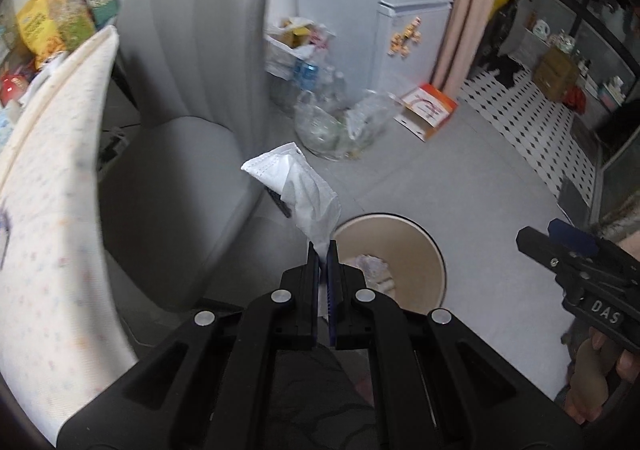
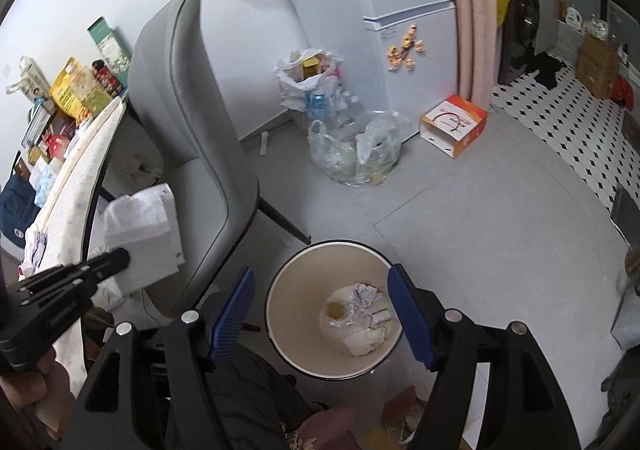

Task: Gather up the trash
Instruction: 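Carry tissue and box over the floor bin and open both tools to drop them, then move both tools back over the table toward the red wrapper and tissue pack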

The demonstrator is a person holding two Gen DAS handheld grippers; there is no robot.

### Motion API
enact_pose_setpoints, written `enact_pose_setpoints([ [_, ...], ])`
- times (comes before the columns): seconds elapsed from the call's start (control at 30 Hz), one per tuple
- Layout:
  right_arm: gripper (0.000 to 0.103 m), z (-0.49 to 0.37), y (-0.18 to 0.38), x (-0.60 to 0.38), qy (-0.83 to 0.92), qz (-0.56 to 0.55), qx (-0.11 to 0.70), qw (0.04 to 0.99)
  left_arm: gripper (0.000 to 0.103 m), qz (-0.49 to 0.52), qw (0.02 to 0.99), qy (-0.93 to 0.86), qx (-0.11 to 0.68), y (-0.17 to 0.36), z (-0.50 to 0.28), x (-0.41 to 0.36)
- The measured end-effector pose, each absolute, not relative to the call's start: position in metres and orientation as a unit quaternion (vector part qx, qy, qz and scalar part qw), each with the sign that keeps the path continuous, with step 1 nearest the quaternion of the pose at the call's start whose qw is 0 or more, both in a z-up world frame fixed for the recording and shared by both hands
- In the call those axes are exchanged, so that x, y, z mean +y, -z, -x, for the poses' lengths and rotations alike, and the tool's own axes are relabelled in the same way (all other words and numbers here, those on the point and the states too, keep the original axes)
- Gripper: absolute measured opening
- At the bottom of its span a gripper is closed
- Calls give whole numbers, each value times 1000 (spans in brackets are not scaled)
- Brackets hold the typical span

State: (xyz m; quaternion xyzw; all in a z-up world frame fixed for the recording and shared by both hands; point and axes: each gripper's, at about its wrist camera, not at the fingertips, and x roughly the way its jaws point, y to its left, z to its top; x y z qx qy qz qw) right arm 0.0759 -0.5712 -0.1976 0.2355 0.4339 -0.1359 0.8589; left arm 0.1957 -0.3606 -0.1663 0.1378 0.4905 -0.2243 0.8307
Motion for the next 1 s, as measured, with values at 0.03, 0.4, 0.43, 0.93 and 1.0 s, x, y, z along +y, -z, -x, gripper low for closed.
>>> enact_pose_setpoints([
  [0.03, 69, -73, 197, -574, 139, -239, 433, 858, 4, -139, 827, 229, 494, 169, -195, -365],
  [0.4, 74, -66, 228, -590, 151, -296, 453, 827, 5, -154, 774, 263, 555, 216, -191, -420],
  [0.43, 75, -65, 231, -593, 157, -302, 455, 823, 5, -154, 769, 264, 561, 220, -191, -424],
  [0.93, 81, -73, 249, -596, 141, -338, 469, 804, 75, -142, 786, 235, 554, 203, -204, -403],
  [1.0, 85, -79, 244, -589, 130, -335, 466, 809, 83, -140, 797, 223, 543, 190, -207, -391],
])
